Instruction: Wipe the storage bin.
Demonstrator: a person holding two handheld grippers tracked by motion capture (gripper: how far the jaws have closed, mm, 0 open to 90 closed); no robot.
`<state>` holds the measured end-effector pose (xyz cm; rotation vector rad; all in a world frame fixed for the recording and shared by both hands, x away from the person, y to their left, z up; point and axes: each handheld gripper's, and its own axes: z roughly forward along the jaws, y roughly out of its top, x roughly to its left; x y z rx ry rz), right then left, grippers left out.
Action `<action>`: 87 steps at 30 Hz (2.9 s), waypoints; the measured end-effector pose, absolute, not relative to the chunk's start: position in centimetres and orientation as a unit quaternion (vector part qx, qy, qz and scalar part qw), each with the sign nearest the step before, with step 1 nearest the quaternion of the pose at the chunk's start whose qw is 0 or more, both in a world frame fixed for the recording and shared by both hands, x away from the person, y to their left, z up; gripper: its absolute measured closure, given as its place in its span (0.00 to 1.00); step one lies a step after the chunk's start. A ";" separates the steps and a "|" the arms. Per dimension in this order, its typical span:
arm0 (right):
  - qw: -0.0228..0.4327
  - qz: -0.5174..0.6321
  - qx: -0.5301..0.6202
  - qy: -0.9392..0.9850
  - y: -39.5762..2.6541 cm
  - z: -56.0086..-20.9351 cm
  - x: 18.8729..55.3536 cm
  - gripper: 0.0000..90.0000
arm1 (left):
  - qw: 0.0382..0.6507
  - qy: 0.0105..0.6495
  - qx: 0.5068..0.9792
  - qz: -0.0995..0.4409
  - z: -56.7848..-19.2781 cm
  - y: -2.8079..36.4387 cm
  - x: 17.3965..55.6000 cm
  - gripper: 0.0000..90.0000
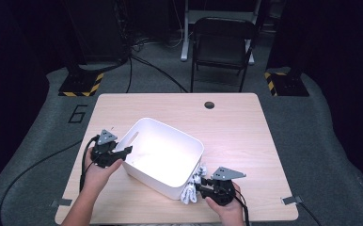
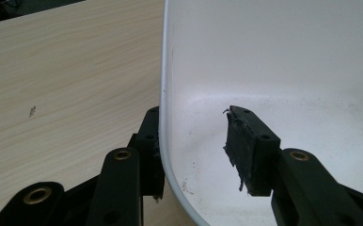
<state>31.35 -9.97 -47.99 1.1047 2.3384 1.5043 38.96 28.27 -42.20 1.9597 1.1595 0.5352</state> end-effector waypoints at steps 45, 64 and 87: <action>0.083 0.565 0.339 0.747 -9.6 -46.0 32.1 0.76 | 0.399 0.495 0.742 0.210 -42.2 29.9 36.7 0.55; 0.077 0.451 0.335 0.824 -6.7 -50.2 32.9 0.77 | 0.392 0.507 0.732 0.230 -42.3 30.5 36.4 0.56; 0.107 0.541 0.338 0.762 -8.7 -45.9 31.6 0.76 | 0.372 0.509 0.740 0.233 -42.0 29.3 36.1 0.59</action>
